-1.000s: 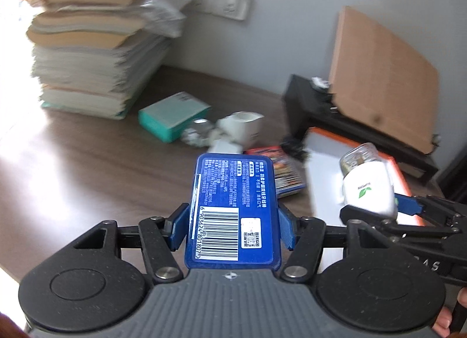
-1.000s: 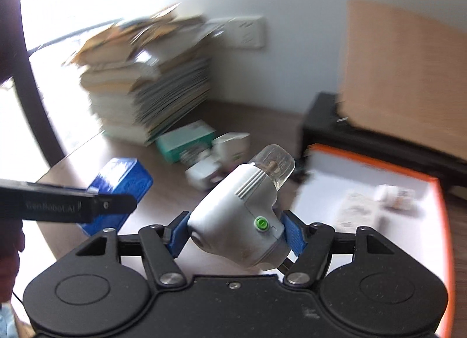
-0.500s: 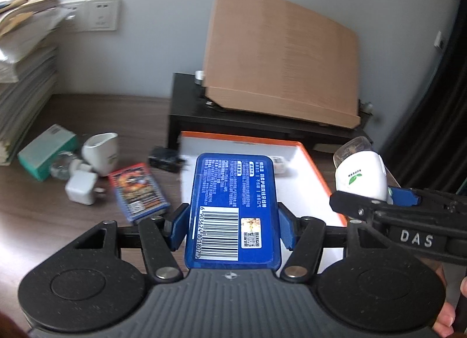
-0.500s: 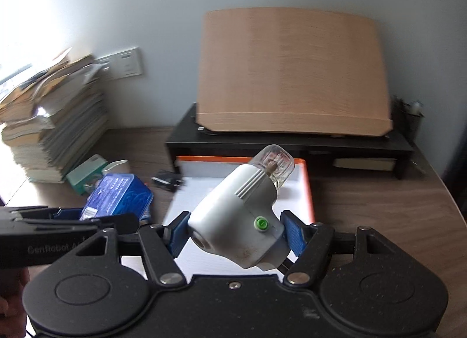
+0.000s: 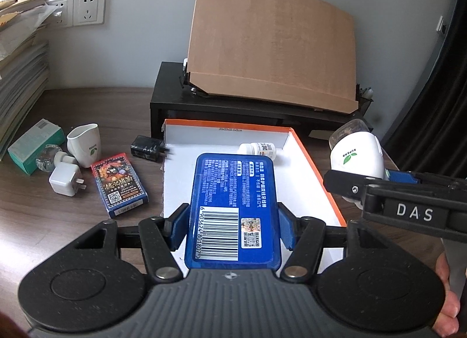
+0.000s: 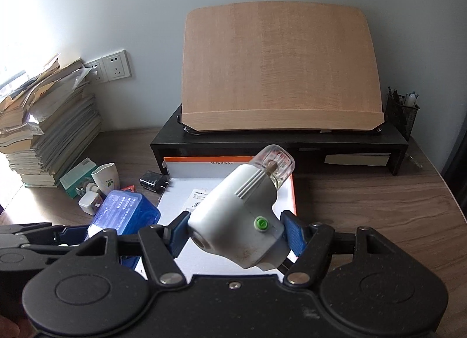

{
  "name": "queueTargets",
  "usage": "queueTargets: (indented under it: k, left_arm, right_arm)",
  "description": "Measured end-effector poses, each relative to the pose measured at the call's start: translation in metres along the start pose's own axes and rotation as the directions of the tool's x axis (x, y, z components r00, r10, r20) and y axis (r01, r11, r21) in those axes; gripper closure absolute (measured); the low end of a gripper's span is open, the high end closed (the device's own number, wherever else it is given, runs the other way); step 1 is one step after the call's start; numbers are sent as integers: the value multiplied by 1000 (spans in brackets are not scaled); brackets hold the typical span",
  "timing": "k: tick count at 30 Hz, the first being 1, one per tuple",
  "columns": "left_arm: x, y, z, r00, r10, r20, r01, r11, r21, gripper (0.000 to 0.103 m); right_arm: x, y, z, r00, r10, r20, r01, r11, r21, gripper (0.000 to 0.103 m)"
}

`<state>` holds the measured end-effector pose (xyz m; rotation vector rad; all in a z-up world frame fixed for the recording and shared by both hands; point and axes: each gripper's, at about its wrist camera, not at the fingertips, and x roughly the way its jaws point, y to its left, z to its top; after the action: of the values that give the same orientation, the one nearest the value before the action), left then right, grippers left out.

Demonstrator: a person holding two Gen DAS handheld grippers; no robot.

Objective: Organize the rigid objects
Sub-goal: 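Carry the blue tin and white diffuser with both tools over the white box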

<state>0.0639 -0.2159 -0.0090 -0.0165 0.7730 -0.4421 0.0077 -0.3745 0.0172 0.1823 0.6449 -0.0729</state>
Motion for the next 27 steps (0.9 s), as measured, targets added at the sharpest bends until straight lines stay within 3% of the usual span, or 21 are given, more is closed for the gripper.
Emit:
queueTargets:
  k: [27]
  left_arm:
    - [0,-4,-4,997,76,-17,-77,997,-19,41]
  right_arm:
    - [17,2,1,999,26,-41,-28,999,-28,24]
